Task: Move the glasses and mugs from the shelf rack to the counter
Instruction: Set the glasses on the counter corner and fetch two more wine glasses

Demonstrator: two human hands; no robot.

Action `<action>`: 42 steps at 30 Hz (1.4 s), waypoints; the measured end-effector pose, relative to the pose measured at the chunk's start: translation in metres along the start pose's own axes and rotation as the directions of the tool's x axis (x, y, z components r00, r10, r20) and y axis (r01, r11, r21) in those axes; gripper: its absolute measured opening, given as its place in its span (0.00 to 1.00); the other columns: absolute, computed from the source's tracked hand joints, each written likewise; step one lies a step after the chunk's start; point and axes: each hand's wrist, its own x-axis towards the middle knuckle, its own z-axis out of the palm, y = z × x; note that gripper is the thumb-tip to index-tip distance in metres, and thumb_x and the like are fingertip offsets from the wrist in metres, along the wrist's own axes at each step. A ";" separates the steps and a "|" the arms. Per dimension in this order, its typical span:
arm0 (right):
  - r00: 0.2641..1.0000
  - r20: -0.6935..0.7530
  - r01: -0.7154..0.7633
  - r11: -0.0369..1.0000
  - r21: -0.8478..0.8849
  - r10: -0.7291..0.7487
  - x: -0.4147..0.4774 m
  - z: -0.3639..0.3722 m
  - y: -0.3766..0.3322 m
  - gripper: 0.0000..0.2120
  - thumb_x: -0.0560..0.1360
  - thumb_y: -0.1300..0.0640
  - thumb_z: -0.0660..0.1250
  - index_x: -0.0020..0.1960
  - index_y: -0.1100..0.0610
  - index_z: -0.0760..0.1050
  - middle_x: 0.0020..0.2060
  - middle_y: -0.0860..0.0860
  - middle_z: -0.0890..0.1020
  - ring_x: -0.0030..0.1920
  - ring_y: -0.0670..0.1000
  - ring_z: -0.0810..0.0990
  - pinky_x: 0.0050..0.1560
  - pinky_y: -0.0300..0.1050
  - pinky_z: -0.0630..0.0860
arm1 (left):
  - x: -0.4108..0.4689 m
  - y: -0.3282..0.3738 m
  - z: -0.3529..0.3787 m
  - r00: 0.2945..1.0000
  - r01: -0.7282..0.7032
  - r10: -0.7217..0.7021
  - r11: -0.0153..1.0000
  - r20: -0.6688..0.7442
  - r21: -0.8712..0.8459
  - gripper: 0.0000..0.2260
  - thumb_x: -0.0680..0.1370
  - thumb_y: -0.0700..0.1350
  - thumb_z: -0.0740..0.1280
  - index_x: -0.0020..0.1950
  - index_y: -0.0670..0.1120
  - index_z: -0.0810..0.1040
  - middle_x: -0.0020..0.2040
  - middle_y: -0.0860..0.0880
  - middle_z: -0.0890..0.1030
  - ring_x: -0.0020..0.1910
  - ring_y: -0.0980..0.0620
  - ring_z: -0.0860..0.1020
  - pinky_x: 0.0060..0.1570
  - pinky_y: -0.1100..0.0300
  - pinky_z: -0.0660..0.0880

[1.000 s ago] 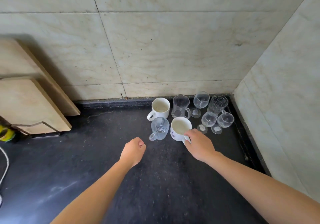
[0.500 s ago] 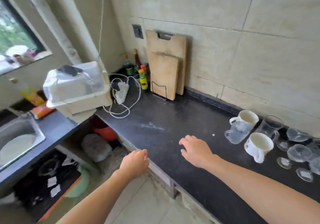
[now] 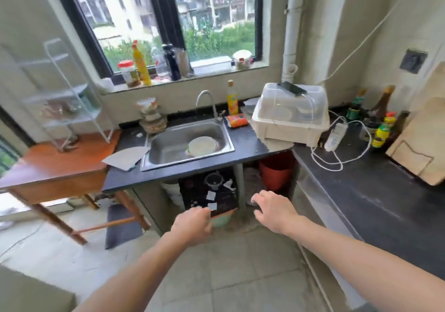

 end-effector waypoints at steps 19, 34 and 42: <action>0.841 0.017 0.538 0.840 0.076 -0.541 0.309 0.048 -0.314 0.16 0.76 0.51 0.63 0.62 0.53 0.74 0.58 0.53 0.79 0.58 0.56 0.77 0.56 0.51 0.75 | -0.022 -0.347 -0.067 0.809 0.555 -0.585 0.793 -0.061 -0.252 0.07 0.78 0.51 0.60 0.50 0.49 0.75 0.48 0.49 0.78 0.47 0.50 0.77 0.43 0.56 0.74; 0.757 0.078 0.644 0.760 0.086 -0.649 0.517 0.076 -0.497 0.17 0.78 0.50 0.61 0.65 0.54 0.72 0.59 0.54 0.79 0.59 0.56 0.77 0.56 0.50 0.74 | 0.029 -0.574 -0.104 0.686 0.653 -0.723 0.663 -0.085 -0.367 0.09 0.77 0.52 0.61 0.53 0.51 0.76 0.50 0.51 0.81 0.48 0.50 0.78 0.44 0.55 0.75; 0.874 -0.003 0.484 0.869 0.099 -0.486 0.602 0.102 -0.582 0.19 0.77 0.50 0.63 0.67 0.52 0.71 0.60 0.51 0.80 0.57 0.54 0.79 0.55 0.49 0.76 | 0.063 -0.723 -0.139 0.797 0.529 -0.590 0.785 -0.129 -0.322 0.06 0.76 0.51 0.61 0.47 0.51 0.75 0.49 0.50 0.80 0.48 0.47 0.77 0.42 0.56 0.71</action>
